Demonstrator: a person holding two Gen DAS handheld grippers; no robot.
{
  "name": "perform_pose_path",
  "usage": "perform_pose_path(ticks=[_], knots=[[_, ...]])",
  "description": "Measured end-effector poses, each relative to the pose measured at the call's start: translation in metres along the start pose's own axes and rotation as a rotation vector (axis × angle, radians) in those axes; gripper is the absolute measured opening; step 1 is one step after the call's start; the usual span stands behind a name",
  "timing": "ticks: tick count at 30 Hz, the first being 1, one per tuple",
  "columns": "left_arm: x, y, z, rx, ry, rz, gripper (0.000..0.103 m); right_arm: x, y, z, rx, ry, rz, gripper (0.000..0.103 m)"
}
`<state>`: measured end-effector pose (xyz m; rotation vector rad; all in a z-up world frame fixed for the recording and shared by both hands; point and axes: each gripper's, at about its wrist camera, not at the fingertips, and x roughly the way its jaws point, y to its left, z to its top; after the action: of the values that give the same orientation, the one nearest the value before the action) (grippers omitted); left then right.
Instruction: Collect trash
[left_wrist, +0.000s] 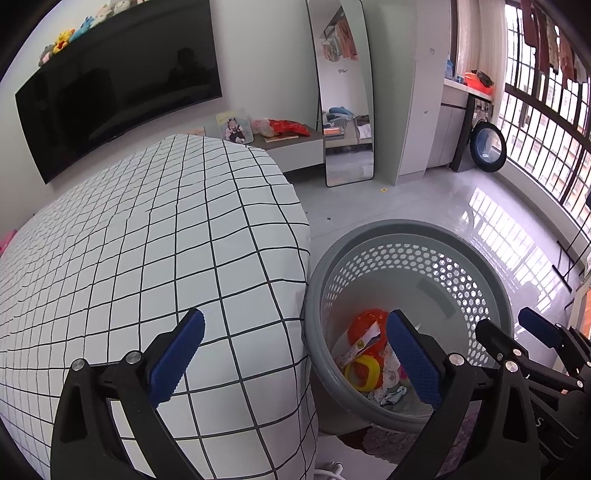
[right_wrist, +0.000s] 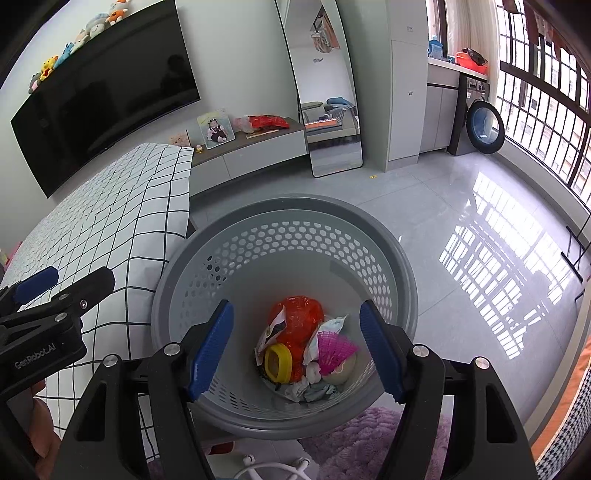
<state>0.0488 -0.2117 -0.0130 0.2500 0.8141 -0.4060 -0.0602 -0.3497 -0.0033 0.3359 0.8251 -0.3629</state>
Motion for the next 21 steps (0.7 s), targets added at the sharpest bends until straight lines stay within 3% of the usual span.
perform_pose_path(ticks=[21], knots=[[-0.0014,0.0017,-0.0002,0.000,-0.002,0.019,0.097,-0.0005,0.0027,0.0009,-0.007,0.000,0.000,0.068]])
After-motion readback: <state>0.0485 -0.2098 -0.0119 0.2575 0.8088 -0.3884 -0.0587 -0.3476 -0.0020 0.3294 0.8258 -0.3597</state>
